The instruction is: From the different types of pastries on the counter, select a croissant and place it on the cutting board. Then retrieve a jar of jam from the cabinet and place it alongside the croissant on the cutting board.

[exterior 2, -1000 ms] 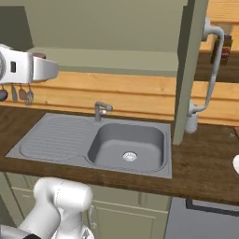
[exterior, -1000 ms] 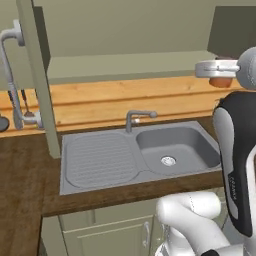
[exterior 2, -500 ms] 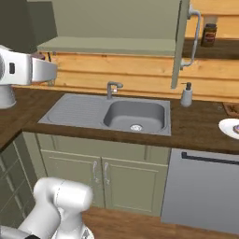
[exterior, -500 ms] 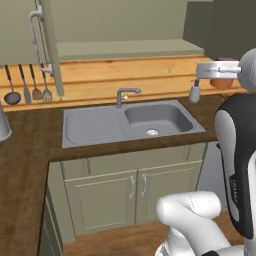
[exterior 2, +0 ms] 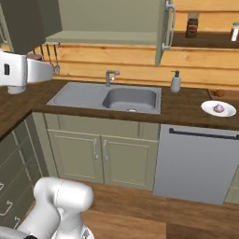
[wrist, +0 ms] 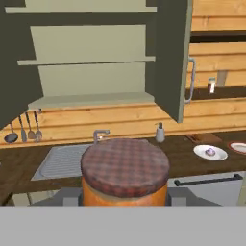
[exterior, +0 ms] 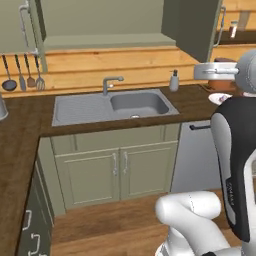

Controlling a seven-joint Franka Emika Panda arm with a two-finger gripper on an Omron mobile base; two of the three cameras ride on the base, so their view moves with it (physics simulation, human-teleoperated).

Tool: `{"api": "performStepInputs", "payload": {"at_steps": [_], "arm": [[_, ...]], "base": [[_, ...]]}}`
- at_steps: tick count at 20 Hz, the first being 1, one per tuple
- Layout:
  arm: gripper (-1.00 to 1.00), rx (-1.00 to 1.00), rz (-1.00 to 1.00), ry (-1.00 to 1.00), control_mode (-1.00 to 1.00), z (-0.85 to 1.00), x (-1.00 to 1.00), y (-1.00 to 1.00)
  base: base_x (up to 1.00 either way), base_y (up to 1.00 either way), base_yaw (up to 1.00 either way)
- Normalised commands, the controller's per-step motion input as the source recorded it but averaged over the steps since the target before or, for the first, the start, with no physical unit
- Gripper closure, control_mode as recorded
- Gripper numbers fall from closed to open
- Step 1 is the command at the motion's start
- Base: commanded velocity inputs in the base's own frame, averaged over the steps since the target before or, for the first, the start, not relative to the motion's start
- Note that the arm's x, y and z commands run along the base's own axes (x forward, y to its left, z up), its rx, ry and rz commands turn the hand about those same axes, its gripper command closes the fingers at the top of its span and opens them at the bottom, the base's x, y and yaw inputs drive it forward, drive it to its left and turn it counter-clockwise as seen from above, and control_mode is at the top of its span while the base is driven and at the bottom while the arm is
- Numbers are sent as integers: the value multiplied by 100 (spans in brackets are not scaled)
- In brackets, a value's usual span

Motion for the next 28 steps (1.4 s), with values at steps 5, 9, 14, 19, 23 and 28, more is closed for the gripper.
{"api": "performStepInputs", "payload": {"at_steps": [5, 9, 14, 19, 23, 28], "arm": [[100, 0, 0, 0, 100, 0, 0, 0], [100, 0, 0, 0, 100, 0, 0, 0], [100, 0, 0, 0, 100, 0, 0, 0], [100, 0, 0, 0, 100, 0, 0, 0], [100, 0, 0, 0, 100, 0, 0, 0], [100, 0, 0, 0, 100, 0, 0, 0]], "base": [[-38, -85, 0], [-54, -75, 0], [-48, -80, 0], [-6, -94, 0], [-1, -99, 0], [24, -61, 4]]}}
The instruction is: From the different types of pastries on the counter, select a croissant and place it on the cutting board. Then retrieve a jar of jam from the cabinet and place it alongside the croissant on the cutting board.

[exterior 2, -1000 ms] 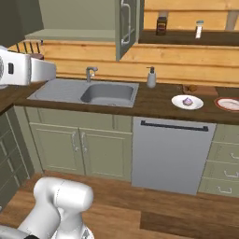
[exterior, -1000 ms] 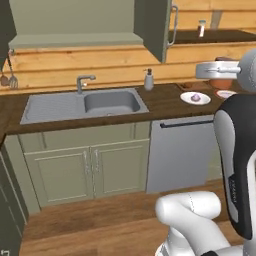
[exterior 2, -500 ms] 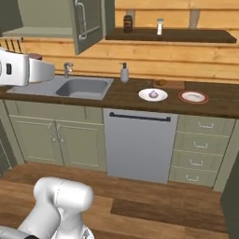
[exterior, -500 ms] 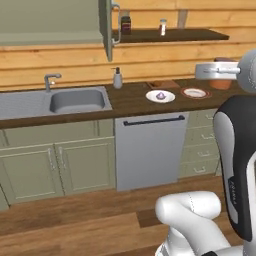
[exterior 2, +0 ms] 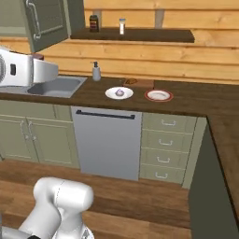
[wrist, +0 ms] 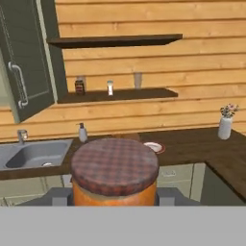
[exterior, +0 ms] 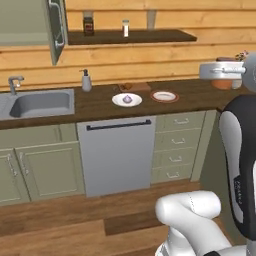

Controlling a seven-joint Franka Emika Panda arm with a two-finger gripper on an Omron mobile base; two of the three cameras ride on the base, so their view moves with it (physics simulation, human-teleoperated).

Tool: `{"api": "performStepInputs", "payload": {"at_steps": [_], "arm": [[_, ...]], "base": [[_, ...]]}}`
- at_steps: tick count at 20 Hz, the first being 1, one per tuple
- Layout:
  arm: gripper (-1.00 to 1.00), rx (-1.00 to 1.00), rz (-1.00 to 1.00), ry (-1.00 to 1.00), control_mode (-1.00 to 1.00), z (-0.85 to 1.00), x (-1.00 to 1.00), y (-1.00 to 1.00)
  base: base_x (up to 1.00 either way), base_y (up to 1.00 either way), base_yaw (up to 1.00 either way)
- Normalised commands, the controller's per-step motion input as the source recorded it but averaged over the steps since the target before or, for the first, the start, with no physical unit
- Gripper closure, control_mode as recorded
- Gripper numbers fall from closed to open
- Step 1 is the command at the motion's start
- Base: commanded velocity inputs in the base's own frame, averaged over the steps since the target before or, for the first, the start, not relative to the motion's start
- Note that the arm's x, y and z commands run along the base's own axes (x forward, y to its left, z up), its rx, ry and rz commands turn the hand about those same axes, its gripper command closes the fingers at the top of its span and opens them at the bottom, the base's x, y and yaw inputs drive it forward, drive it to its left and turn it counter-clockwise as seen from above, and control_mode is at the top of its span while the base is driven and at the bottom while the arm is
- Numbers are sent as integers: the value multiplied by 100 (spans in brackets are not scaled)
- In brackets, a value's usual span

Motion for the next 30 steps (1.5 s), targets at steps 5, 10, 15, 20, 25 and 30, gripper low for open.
{"api": "performStepInputs", "payload": {"at_steps": [5, 10, 15, 20, 25, 30], "arm": [[100, 0, 0, 0, 100, 0, 0, 0], [100, 0, 0, 0, 100, 0, 0, 0], [100, 0, 0, 0, 100, 0, 0, 0], [100, 0, 0, 0, 100, 0, 0, 0], [100, 0, 0, 0, 100, 0, 0, 0], [100, 0, 0, 0, 100, 0, 0, 0]], "base": [[95, 19, 6], [100, 7, 8], [100, -3, 13], [98, -24, 18], [89, -32, 19], [76, -42, 19]]}}
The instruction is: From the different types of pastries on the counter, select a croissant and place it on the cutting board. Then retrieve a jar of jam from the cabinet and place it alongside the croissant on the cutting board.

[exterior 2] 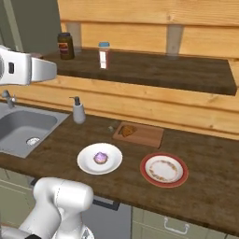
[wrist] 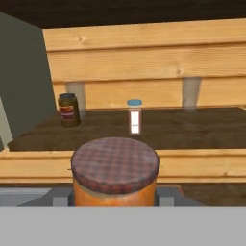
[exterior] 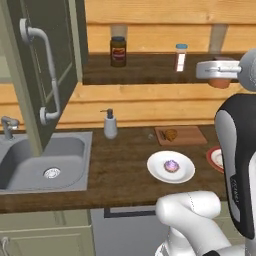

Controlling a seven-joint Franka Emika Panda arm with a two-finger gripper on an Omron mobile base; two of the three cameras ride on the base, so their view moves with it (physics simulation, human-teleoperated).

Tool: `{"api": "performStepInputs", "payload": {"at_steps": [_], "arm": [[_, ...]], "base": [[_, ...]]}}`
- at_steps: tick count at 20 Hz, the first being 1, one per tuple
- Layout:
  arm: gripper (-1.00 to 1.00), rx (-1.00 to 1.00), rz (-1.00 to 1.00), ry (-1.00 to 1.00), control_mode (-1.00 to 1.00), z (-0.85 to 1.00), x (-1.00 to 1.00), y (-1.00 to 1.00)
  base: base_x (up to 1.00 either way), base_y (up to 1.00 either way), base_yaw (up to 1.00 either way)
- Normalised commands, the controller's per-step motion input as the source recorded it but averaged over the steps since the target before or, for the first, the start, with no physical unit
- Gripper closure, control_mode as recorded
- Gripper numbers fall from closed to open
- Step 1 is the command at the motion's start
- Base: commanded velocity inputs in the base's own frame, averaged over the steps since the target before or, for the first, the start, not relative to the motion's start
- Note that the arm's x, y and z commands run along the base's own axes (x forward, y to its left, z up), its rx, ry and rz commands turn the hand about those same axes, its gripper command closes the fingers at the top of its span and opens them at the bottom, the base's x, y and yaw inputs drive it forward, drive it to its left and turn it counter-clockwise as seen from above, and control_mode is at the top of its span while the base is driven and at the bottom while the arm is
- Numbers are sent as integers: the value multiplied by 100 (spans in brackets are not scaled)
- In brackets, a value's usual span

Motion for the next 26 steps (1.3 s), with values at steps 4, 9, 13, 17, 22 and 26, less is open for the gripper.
{"api": "performStepInputs", "payload": {"at_steps": [4, 9, 13, 17, 22, 26], "arm": [[100, 0, 0, 0, 100, 0, 0, 0], [100, 0, 0, 0, 100, 0, 0, 0], [100, 0, 0, 0, 100, 0, 0, 0], [100, 0, 0, 0, 100, 0, 0, 0], [100, 0, 0, 0, 100, 0, 0, 0], [100, 0, 0, 0, 100, 0, 0, 0]], "base": [[41, -46, 17], [22, -31, 11], [2, -9, 3], [18, -4, -36], [0, -11, -53], [0, 0, -19]]}}
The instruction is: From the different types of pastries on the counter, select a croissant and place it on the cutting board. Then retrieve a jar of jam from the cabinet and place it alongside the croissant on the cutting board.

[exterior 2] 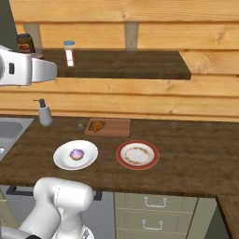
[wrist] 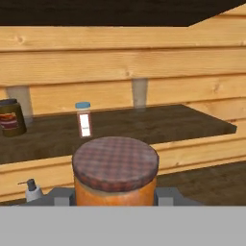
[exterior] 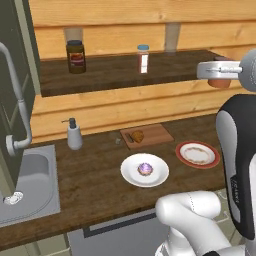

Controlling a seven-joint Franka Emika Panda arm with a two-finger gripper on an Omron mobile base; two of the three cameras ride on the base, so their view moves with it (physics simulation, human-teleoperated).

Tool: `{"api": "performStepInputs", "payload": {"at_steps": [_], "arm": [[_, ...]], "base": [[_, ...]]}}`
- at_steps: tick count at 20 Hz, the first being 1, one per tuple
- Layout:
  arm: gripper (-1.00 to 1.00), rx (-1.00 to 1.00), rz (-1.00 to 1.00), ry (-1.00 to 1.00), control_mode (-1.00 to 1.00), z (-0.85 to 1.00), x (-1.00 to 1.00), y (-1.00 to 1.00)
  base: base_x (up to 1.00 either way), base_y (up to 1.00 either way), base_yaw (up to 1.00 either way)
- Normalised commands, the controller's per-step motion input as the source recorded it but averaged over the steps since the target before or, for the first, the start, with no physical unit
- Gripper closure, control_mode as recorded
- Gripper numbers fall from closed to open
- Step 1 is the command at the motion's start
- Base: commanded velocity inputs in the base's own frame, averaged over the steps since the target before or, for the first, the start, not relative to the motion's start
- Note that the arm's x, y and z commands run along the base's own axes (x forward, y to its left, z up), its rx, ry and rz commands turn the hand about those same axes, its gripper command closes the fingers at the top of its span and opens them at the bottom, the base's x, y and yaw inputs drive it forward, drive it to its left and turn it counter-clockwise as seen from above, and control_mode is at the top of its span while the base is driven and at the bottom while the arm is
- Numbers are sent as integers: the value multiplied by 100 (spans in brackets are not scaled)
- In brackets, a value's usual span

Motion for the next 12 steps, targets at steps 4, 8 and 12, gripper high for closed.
{"api": "performStepInputs", "payload": {"at_steps": [4, 8, 12], "arm": [[100, 0, 0, 0, 100, 0, 0, 0], [100, 0, 0, 0, -100, 0, -2, 0], [100, 0, 0, 0, -100, -5, -64, -3]], "base": [[0, 0, 0], [0, 0, 0], [0, 0, 0]]}}
